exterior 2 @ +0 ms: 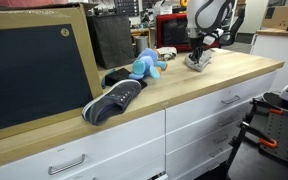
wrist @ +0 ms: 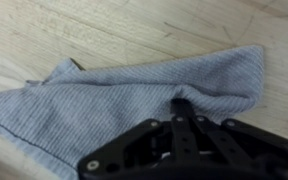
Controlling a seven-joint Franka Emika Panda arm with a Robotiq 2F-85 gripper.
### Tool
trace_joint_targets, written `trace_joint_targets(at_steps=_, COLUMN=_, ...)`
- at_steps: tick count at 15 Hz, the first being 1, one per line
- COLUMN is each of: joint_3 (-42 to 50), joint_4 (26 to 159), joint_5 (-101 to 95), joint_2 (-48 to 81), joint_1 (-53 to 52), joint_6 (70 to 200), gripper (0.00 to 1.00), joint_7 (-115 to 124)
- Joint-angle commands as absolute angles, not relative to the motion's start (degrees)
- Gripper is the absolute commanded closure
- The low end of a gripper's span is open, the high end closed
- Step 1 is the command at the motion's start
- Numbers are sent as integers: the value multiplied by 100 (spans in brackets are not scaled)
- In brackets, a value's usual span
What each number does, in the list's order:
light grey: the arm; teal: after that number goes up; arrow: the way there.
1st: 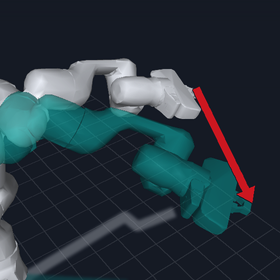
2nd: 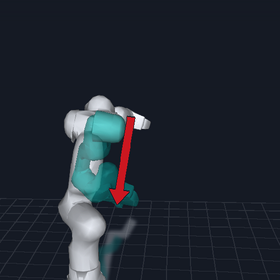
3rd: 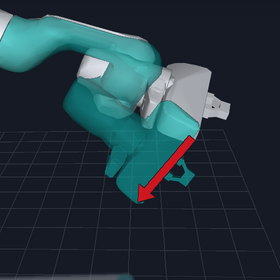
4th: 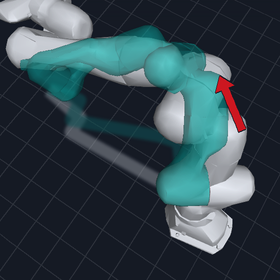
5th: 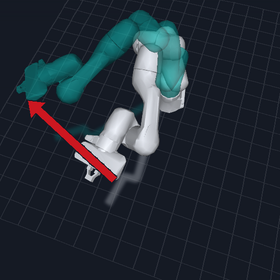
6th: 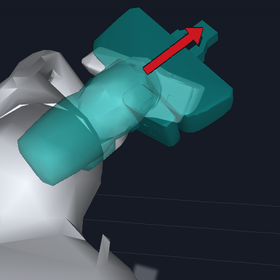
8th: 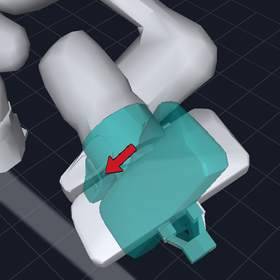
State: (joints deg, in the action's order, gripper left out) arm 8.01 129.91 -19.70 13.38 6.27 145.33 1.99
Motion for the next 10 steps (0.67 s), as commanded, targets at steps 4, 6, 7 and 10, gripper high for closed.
trace_joint_targets(at_steps=4, joint_3=652, joint_4=13118, joint_5=-547, joint_2=990, joint_1=811, joint_6=14712, gripper=100, joint_7=-432)
trace_joint_targets(at_steps=6, joint_3=701, joint_4=13010, joint_5=-382, joint_2=789, joint_1=813, joint_6=14276, gripper=72, joint_7=-582)
trace_joint_targets(at_steps=7, joint_3=697, joint_4=12986, joint_5=-269, joint_2=690, joint_1=833, joint_6=14173, gripper=66, joint_7=-673)
trace_joint_targets(at_steps=10, joint_3=724, joint_4=12871, joint_5=-115, joint_2=353, joint_1=828, joint_6=13783, gripper=44, joint_7=-757)
